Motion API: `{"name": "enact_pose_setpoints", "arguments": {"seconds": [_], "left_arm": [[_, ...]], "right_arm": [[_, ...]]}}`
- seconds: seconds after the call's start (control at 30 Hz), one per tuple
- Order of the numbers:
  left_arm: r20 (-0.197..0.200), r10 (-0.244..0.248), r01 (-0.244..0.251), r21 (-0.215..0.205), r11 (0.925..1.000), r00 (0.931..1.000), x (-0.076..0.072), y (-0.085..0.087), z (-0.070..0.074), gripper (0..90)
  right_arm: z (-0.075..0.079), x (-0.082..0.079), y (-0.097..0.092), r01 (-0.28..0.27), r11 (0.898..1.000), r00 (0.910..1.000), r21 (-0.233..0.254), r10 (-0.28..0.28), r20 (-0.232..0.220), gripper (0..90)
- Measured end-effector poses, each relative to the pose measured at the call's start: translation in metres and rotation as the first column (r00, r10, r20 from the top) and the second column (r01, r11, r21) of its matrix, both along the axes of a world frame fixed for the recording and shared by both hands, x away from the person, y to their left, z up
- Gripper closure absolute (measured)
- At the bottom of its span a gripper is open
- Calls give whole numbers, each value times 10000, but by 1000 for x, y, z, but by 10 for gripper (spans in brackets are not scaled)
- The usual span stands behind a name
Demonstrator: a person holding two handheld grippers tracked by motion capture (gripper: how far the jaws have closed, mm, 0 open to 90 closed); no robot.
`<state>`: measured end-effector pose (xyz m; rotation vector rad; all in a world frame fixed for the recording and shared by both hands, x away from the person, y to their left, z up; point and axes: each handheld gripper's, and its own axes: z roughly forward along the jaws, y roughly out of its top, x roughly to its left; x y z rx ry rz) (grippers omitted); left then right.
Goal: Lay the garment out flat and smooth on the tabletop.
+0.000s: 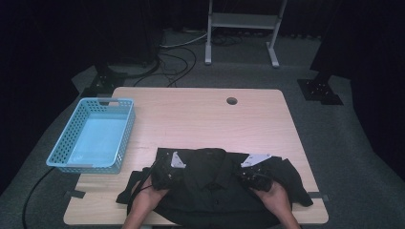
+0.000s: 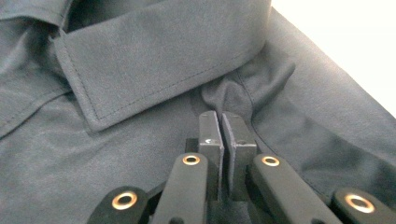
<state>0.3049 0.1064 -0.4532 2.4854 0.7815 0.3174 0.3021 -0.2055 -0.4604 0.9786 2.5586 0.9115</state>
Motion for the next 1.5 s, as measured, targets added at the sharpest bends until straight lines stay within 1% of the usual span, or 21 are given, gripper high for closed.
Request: {"name": "enact_pose_setpoints", "arguments": {"seconds": [0.07, 0.23, 0.3, 0.5, 0.57, 0.63, 0.7, 0.73, 0.77, 0.8, 0.83, 0.9, 1.03, 1.13, 1.17, 1.23, 1.3, 1.43, 1.5], "left_arm": [[59, -2, 2, -42, 10000, 10000, 0, 0, 1, 827], [193, 33, -33, -20, 10000, 9998, -2, 1, 2, 879], [211, 37, -36, -30, 10000, 9998, -2, 2, 4, 900], [260, 136, -129, -259, 9996, 9996, -1, 7, 9, 900], [310, 184, -175, -303, 9994, 9994, 0, 9, 10, 900], [267, 167, -154, -468, 9988, 9995, 1, 10, 11, 900], [268, 208, -193, -539, 9984, 9994, 3, 11, 11, 900], [196, 190, -178, -600, 9980, 9996, 3, 11, 10, 900], [210, 211, -199, -575, 9981, 9996, 4, 12, 10, 900], [260, 272, -255, -645, 9976, 9993, 4, 13, 11, 900], [172, 254, -239, -795, 9965, 9995, 4, 15, 11, 900], [163, 258, -243, -851, 9961, 9995, 4, 16, 12, 900], [121, 334, -318, -1165, 9927, 9994, 2, 22, 18, 900], [228, 376, -343, -1309, 9908, 9990, 0, 27, 25, 900], [253, 372, -335, -1338, 9904, 9990, 0, 27, 26, 900], [281, 364, -323, -1364, 9901, 9989, -1, 29, 29, 900], [262, 313, -275, -1344, 9905, 9992, -2, 29, 30, 900], [114, 311, -291, -1481, 9885, 9995, -3, 31, 29, 900], [80, 260, -245, -1488, 9886, 9996, -5, 31, 29, 900]], "right_arm": [[4, -1, -2, 19, 10000, 10000, 73, -19, 55, 876], [15, -3, -6, 36, 9996, 9995, 279, -45, 304, 877], [18, -3, -7, 86, 9992, 9995, 398, -98, 306, 877], [27, -5, -13, 162, 9978, 9988, 637, -191, 459, 878], [30, -5, -14, 178, 9978, 9983, 634, -212, 537, 878], [31, -6, -15, 200, 9974, 9983, 689, -238, 540, 877], [31, -6, -16, 231, 9975, 9982, 670, -268, 546, 877], [30, -6, -17, 255, 9973, 9983, 692, -291, 506, 877], [29, -6, -18, 250, 9975, 9983, 663, -283, 504, 877], [29, -7, -18, 279, 9974, 9983, 658, -311, 490, 877], [28, -7, -19, 304, 9972, 9984, 690, -336, 461, 877], [26, -7, -21, 321, 9971, 9985, 696, -351, 416, 877], [27, -8, -23, 375, 9943, 9985, 997, -411, 350, 878], [31, -9, -26, 355, 9925, 9986, 1169, -399, 355, 878], [33, -9, -26, 347, 9913, 9984, 1272, -402, 406, 878], [35, -10, -27, 326, 9907, 9984, 1323, -383, 413, 878], [35, -11, -26, 278, 9912, 9985, 1296, -337, 435, 878], [33, -14, -27, 279, 9895, 9988, 1415, -333, 359, 880], [33, -15, -28, 290, 9873, 9990, 1560, -340, 292, 880]]}}
